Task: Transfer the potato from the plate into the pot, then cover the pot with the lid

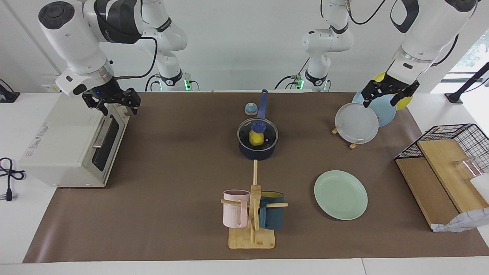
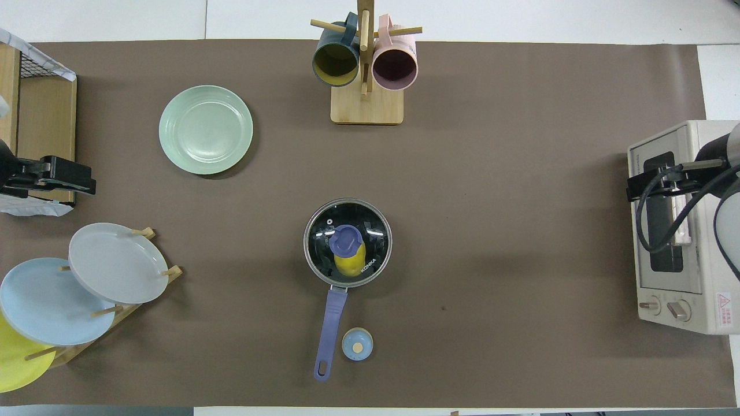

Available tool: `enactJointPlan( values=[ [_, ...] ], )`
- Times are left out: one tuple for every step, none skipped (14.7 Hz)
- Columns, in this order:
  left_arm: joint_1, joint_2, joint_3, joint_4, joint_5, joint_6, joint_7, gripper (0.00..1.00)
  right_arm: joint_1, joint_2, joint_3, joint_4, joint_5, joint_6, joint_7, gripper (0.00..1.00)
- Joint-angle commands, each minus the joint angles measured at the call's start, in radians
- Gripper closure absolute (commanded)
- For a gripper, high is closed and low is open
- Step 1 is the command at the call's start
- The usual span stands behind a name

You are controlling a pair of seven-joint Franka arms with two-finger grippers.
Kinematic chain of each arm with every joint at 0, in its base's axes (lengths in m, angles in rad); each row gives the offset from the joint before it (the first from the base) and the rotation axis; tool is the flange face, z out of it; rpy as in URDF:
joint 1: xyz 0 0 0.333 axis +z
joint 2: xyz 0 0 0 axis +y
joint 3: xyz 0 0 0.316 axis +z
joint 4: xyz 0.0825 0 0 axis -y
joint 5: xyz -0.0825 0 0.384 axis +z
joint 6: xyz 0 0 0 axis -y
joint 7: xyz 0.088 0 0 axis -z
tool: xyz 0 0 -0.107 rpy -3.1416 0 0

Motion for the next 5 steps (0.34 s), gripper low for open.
enactJointPlan(
  values=[
    [0.017,-0.007,-0.014,0.003,0.013,-0.011,-0.01,0.0,-0.014,-0.016,0.007,-0.017,0.006,0.013,-0.019,0.0],
    [0.017,-0.007,-0.014,0.003,0.013,-0.011,-0.01,0.0,-0.014,-0.016,0.007,-0.019,0.006,0.013,-0.019,0.0],
    [0.017,-0.007,-0.013,0.003,0.013,-0.011,-0.01,0.0,-0.014,-0.016,0.007,-0.019,0.006,0.013,-0.019,0.0],
    [0.017,-0.007,-0.014,0.003,0.013,-0.011,-0.01,0.0,-0.014,-0.016,0.007,-0.019,0.006,0.01,-0.019,0.0],
    [0.017,-0.007,-0.014,0.003,0.013,-0.011,-0.01,0.0,-0.014,-0.017,0.007,-0.019,0.006,0.01,-0.019,0.0]
  ],
)
